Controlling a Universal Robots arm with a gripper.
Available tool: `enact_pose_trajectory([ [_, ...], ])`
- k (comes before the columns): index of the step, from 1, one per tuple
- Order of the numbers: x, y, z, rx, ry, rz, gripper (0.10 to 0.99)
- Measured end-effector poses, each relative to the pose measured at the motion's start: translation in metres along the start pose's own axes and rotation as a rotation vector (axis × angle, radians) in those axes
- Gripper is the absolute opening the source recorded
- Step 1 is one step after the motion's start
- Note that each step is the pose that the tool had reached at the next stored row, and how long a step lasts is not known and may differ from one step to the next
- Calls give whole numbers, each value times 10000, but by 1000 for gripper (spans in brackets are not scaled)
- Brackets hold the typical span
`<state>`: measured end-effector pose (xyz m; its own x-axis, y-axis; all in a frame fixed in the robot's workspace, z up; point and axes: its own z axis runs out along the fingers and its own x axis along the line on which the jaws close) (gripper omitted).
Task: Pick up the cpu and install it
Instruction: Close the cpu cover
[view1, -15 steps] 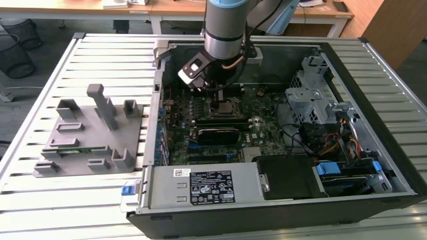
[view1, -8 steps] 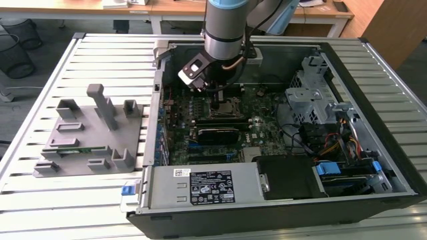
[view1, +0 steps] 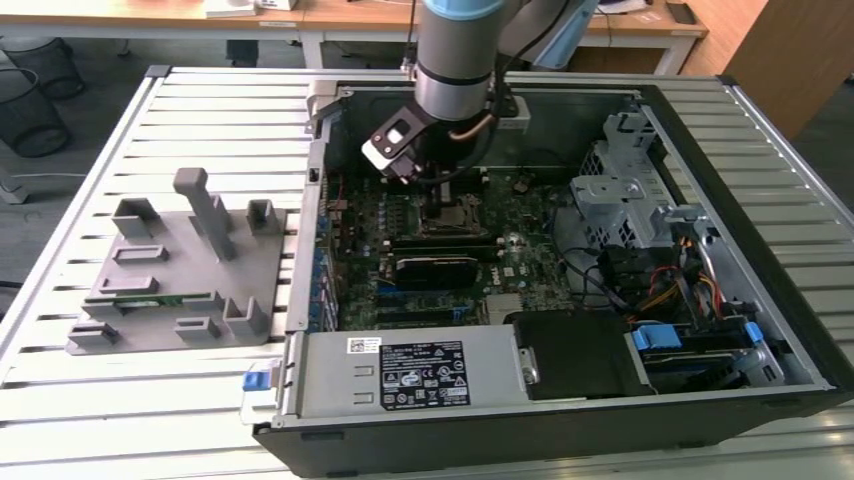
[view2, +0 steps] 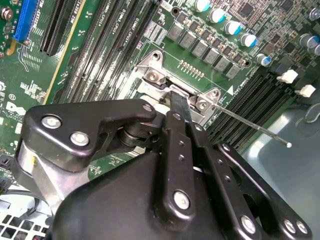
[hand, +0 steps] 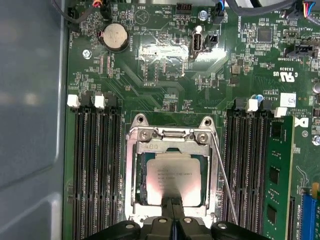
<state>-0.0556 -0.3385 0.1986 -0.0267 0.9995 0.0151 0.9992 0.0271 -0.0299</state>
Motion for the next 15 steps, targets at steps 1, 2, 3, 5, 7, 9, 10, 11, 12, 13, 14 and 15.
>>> enact_pose_trajectory([
  [1,0,7,1,-1,7,0,106],
  [2,1,13,3,-3,17,0,106],
  [3,1,20,3,-4,29,-1,106],
  [5,3,35,2,-4,58,-1,106],
  [7,5,45,2,-8,108,-4,106],
  [9,8,46,-10,-17,153,-5,106],
  [10,12,48,-26,-29,178,-6,106],
  [11,10,45,-55,-17,166,-5,106],
  [12,9,43,-81,-9,155,-4,106],
  [13,9,43,-96,-10,156,-4,106],
  [14,9,40,-100,-15,157,-5,106],
  [15,9,32,-99,-26,157,-6,106],
])
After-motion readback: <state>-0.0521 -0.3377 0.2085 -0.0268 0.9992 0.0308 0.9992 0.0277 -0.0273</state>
